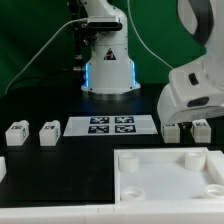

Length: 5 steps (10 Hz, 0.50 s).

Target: Assemble one leg

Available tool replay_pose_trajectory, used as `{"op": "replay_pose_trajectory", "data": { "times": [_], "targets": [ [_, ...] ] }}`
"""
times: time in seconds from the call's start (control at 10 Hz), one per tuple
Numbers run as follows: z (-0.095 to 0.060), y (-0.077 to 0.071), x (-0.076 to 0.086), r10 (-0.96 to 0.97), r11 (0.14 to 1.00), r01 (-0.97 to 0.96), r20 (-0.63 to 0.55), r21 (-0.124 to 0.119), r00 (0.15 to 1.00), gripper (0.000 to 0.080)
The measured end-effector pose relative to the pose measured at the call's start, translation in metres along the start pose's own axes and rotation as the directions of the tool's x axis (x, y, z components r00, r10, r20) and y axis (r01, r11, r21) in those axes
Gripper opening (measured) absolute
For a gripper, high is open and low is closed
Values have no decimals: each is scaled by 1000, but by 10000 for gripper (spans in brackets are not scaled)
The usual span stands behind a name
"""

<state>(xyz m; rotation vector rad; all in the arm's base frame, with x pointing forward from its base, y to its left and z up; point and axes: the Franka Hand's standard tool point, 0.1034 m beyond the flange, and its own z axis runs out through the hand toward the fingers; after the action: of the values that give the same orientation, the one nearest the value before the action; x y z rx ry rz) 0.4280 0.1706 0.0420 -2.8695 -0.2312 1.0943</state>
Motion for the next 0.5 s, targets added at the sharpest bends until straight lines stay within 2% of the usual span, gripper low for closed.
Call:
{"op": "replay_pose_trajectory", "data": {
  "times": [0.1,0.2,0.3,0.4,0.5],
  "targets": [
    [1,-1,0,-3,1000,3,87,4,996,649],
    [2,-1,6,-4,1000,3,91,8,996,649],
    [2,-1,6,-4,1000,3,90,8,996,649],
    [9,-3,4,23,1000,-24,106,11,994,649],
    [20,-6,3,55,998,-56,128,3,990,649]
  ]
}}
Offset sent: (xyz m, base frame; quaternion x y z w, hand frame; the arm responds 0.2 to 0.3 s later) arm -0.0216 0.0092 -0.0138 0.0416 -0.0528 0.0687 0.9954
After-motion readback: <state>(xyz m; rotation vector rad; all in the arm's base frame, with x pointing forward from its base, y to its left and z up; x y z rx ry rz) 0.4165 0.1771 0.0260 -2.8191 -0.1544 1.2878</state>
